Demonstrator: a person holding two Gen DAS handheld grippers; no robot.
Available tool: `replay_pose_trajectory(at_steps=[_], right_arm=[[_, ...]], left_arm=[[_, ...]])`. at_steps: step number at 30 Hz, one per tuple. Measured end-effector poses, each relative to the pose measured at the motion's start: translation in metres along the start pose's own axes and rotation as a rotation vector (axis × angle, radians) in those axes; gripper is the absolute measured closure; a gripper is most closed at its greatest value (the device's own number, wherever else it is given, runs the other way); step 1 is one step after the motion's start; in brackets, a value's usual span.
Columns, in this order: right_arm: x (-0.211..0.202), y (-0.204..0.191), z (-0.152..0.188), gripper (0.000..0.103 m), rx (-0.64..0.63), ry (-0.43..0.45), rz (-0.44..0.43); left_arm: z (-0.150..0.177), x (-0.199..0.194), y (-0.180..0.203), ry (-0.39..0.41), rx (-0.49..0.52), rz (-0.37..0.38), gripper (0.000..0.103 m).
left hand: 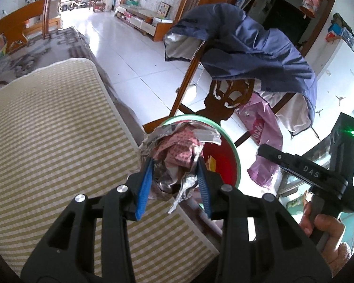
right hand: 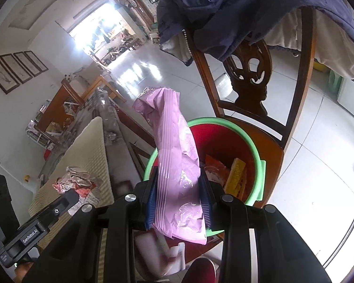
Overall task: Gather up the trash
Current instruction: 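Carry the wad and pink plastic bag over the red bucket with both tools, then open both tools over the red bucket to drop the wad and plastic bag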
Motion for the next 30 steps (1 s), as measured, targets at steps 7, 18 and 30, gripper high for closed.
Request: replay_pose_trajectory(at_steps=[7,18,30], right_arm=[[0.008,0.01,-0.001,0.071,0.019,-0.007,0.016],[0.016,0.017,-0.004,0.071,0.034,-0.007,0.026],[0.026,0.034,-0.003,0.054,0.068,-0.006,0.048]], left_arm=[[0.002,0.023,0.01,-0.044,-0.007,0.026,0.068],[0.005,0.041,0.023,-0.085,0.038,0.044,0.067],[0.002,0.042,0.023,-0.077,-0.005,0.071,0.021]])
Point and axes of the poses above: each gripper's, at about its wrist camera, not at the fingertips, and x roughly the way its jaws point, y to its right, z to its underside, the point moved 8 cm from there along x, roughly the way its jaws point, and after that the axes turned 6 degrees about -x, right-handed, at the moved point
